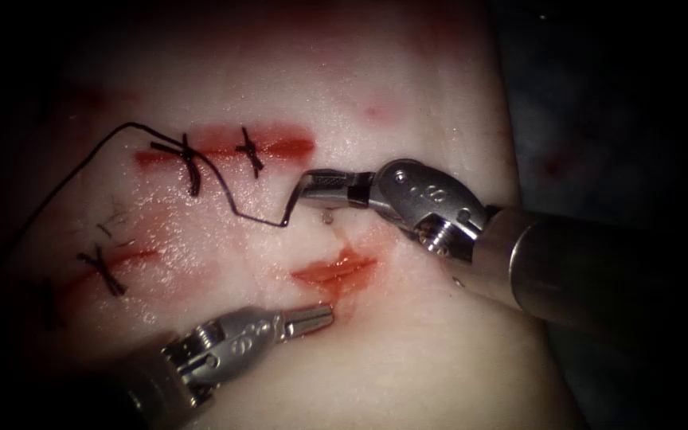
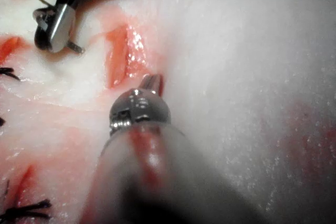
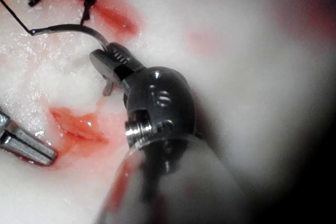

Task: Wound Closure
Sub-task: Throw the needle through the skin above the incision using right driver

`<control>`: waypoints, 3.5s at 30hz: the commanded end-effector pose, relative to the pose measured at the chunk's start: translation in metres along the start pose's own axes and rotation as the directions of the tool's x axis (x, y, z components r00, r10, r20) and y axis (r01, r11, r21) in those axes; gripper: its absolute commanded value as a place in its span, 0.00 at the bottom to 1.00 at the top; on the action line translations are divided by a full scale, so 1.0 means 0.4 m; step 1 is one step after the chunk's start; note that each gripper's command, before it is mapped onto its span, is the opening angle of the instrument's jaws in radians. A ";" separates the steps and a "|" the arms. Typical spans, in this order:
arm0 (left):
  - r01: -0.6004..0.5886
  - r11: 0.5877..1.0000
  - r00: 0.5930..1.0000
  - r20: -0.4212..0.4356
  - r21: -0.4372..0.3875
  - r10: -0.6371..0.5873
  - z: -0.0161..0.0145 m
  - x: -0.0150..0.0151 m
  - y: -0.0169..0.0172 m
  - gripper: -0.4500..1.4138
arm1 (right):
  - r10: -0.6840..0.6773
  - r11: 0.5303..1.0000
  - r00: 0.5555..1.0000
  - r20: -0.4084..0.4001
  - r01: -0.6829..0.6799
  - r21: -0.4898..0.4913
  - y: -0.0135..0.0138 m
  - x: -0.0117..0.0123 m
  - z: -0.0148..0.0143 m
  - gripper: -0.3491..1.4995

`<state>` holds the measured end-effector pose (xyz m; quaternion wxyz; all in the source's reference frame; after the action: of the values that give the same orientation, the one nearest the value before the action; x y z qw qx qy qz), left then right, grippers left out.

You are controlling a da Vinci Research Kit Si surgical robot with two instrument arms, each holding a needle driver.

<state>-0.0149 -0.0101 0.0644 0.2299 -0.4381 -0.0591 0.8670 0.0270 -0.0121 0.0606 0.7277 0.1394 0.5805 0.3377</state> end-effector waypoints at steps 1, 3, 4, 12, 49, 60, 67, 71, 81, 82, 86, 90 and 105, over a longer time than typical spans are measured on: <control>-0.002 1.000 1.000 -0.003 -0.004 0.002 0.0018 -0.0005 -0.0005 0.07 | -0.006 1.000 1.000 0.003 0.006 0.002 0.0006 -0.0020 0.0004 0.00; -0.002 1.000 1.000 -0.003 -0.005 0.002 0.0017 -0.0006 -0.0006 0.07 | -0.009 1.000 1.000 0.004 0.009 -0.006 0.0006 -0.0027 -0.0007 0.00; -0.002 1.000 1.000 -0.003 -0.005 0.002 0.0018 -0.0005 -0.0006 0.07 | -0.010 1.000 1.000 0.005 0.010 -0.007 0.0006 -0.0031 -0.0010 0.00; 0.000 1.000 1.000 -0.002 -0.003 0.000 0.0018 -0.0001 -0.0001 0.07 | -0.181 0.984 0.981 -0.066 0.180 -0.014 0.0013 -0.0044 0.0014 0.44; -0.001 1.000 1.000 -0.003 -0.007 0.001 0.0013 -0.0002 -0.0006 0.07 | -0.953 0.237 0.220 -0.209 0.970 -0.059 -0.0184 0.0070 0.0038 0.64; 0.000 1.000 1.000 -0.003 -0.008 0.000 0.0012 -0.0001 -0.0007 0.07 | -0.958 0.204 0.190 -0.215 0.978 -0.049 -0.0206 0.0081 0.0031 0.37; 0.001 1.000 1.000 -0.003 -0.008 -0.001 0.0011 0.0001 -0.0007 0.07 | -0.969 0.192 0.189 -0.158 0.981 0.000 -0.0172 0.0076 0.0039 0.00; 0.001 1.000 1.000 -0.003 -0.008 -0.001 0.0010 0.0001 -0.0007 0.07 | -0.953 0.266 0.265 -0.147 0.964 0.014 -0.0151 0.0074 0.0043 0.00; 0.001 1.000 1.000 -0.003 -0.009 -0.001 0.0009 0.0000 -0.0007 0.07 | -0.706 0.705 0.705 -0.068 0.709 0.036 -0.0103 0.0076 0.0053 0.00; 0.000 1.000 1.000 -0.003 -0.009 0.000 0.0009 0.0000 -0.0007 0.07 | -0.622 0.780 0.781 -0.058 0.625 0.044 -0.0096 0.0078 0.0059 0.00; 0.000 1.000 1.000 -0.003 -0.009 0.000 0.0010 0.0000 -0.0009 0.07 | -0.530 0.845 0.847 -0.054 0.532 0.052 -0.0091 0.0080 0.0068 0.00; -0.001 1.000 1.000 -0.004 -0.011 0.000 0.0006 -0.0002 -0.0010 0.07 | -0.457 0.885 0.889 -0.033 0.458 0.088 -0.0093 0.0078 0.0072 0.00; -0.007 1.000 1.000 0.000 -0.011 0.007 -0.0007 -0.0005 -0.0021 0.07 | -0.143 0.983 0.982 0.120 0.127 0.130 -0.0107 0.0003 0.0058 0.00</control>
<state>-0.0137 -0.0096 0.0640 0.2248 -0.4391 -0.0619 0.8677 0.0297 -0.0147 0.0582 0.7729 0.1709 0.5573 0.2506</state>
